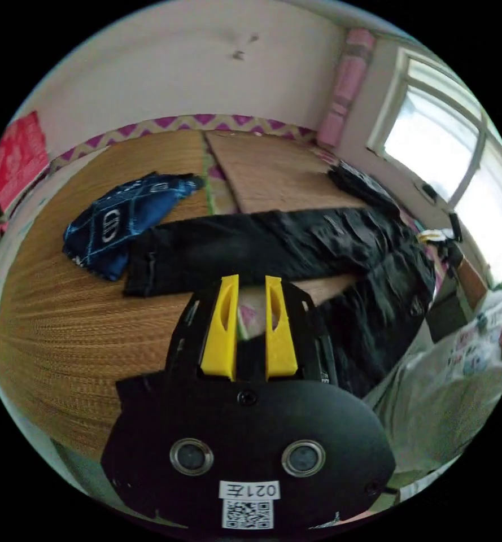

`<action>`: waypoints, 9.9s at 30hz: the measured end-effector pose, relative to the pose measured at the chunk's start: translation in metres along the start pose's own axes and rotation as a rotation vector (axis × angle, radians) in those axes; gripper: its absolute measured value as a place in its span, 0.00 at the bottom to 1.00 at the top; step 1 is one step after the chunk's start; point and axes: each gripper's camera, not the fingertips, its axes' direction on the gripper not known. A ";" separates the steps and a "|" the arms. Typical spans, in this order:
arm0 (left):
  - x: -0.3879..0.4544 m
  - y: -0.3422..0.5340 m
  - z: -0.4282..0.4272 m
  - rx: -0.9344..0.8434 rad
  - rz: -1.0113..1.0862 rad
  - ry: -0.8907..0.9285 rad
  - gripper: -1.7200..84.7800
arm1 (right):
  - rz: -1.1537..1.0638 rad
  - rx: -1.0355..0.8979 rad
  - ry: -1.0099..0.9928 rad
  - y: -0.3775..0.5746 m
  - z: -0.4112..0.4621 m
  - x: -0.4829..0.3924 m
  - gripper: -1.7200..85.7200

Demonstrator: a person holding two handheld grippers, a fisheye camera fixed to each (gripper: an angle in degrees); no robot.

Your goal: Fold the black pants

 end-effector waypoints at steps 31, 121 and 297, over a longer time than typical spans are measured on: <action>0.014 0.155 -0.090 0.057 -0.145 -0.082 0.02 | 0.172 0.204 0.120 0.187 -0.092 -0.126 0.06; -0.142 -0.196 -0.026 -0.221 -0.321 0.070 0.01 | 0.927 0.477 -0.673 0.037 -0.275 0.340 0.03; -0.277 -0.208 0.289 -0.200 0.263 -0.173 0.01 | -0.135 0.205 -0.153 -0.025 0.362 0.214 0.11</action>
